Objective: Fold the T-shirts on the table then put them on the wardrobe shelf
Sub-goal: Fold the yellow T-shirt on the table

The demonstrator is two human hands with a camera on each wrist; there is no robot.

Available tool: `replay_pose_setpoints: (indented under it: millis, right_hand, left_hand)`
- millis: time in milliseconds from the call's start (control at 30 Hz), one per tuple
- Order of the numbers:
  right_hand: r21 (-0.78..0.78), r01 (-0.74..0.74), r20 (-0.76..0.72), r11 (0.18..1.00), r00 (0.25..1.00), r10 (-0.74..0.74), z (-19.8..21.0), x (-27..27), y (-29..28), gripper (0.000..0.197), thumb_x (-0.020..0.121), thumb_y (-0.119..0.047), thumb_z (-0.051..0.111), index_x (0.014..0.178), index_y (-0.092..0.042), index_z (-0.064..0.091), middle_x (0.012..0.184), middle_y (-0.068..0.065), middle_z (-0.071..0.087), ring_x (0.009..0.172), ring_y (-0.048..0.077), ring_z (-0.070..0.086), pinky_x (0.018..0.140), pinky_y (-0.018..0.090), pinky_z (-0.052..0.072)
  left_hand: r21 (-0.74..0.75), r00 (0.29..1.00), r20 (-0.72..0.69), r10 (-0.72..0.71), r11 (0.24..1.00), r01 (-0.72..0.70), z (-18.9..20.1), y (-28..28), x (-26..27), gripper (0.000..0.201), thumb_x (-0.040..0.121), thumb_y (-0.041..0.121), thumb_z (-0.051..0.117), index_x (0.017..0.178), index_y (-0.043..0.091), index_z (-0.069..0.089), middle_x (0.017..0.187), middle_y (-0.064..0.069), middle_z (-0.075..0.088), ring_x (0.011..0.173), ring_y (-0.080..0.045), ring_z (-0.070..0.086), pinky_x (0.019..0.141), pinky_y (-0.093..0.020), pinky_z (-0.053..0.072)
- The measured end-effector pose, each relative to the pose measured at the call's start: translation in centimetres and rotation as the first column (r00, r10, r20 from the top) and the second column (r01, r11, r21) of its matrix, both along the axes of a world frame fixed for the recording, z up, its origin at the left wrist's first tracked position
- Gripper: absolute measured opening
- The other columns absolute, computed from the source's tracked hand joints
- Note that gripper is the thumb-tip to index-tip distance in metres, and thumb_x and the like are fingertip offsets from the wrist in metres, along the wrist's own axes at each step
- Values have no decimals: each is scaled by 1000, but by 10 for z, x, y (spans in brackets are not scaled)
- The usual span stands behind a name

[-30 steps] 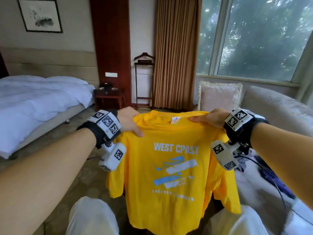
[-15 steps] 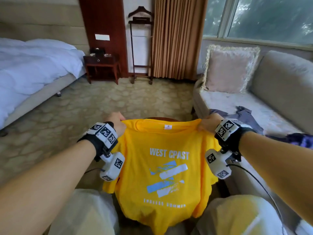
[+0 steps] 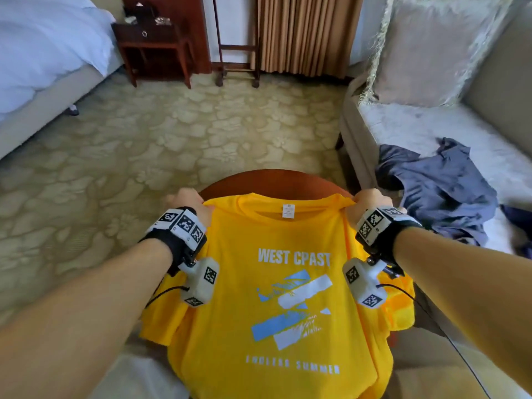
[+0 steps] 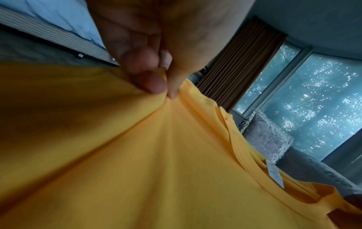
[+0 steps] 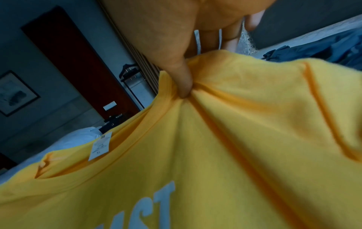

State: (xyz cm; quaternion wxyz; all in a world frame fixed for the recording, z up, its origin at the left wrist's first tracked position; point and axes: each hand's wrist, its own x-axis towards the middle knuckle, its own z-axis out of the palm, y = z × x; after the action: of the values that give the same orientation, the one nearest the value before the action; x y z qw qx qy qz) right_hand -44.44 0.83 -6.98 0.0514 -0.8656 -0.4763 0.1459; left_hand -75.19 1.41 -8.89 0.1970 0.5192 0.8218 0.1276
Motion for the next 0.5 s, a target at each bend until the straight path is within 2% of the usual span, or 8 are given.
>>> replay_pose_setpoints:
  millis: [33,67,133,200,300,400,467,500]
  right_hand:
    - [-10,-4,8,1000,1000,4,-8,1,8,7,81,-22,57,84,-18,62,65,3,44,86,31,53,106,48,33]
    - [-26,-3,-1,1000,1000,3,-17,2,18,10,81,-22,56,85,-18,63,68,4,47,86,31,52,103,46,35]
    - [-28,-20,-34,999,999,19,-32,4,36,15,82,-19,54,91,-19,66,75,6,51,91,34,56,95,42,44]
    - [-2,-33,-85,999,996,32,-46,7,52,22,84,-16,54,99,-18,69,86,8,58,92,34,58,90,38,50]
    - [-1,-43,-106,999,994,42,-62,9,64,25,86,-17,55,104,-21,72,97,9,65,78,28,57,78,30,50]
    - [-22,-51,-82,998,995,49,-70,13,67,31,84,-27,58,113,-19,67,115,10,62,95,31,61,84,32,50]
    - [-44,-64,-55,997,997,61,-67,15,63,41,83,-40,60,115,-16,63,118,13,58,99,34,60,81,34,50]
    - [-68,-38,-75,997,997,33,-61,18,57,46,81,-45,60,115,-14,61,117,14,58,99,35,60,81,36,51]
  left_hand:
    - [-4,1000,16,11,1000,-11,-4,6,1,27,90,27,68,69,12,58,69,-5,58,54,-21,49,48,-24,42]
    - [-16,999,33,27,1000,-27,-6,13,3,22,89,23,69,73,13,58,67,-4,53,52,-18,42,48,-23,37]
    - [-66,1000,25,2,998,-1,-11,27,4,13,89,19,70,94,7,67,84,-8,61,66,-21,53,56,-26,41]
    - [-74,1000,13,-9,997,10,-17,37,6,31,87,19,71,115,6,64,111,-13,63,90,-27,57,67,-31,45]
    - [-39,999,48,5,999,-4,-33,47,8,45,81,20,74,121,11,55,122,-12,56,102,-28,52,72,-34,46]
    - [-66,998,62,-17,998,21,-43,48,16,70,74,29,81,131,14,44,134,-13,42,121,-33,45,85,-38,45]
    - [-105,999,9,-51,993,51,-43,42,23,90,67,41,84,138,15,36,141,-13,32,130,-35,36,103,-49,40]
    - [-134,995,-49,-83,988,76,-41,37,28,96,65,47,83,139,15,32,142,-13,29,133,-36,32,107,-52,35]
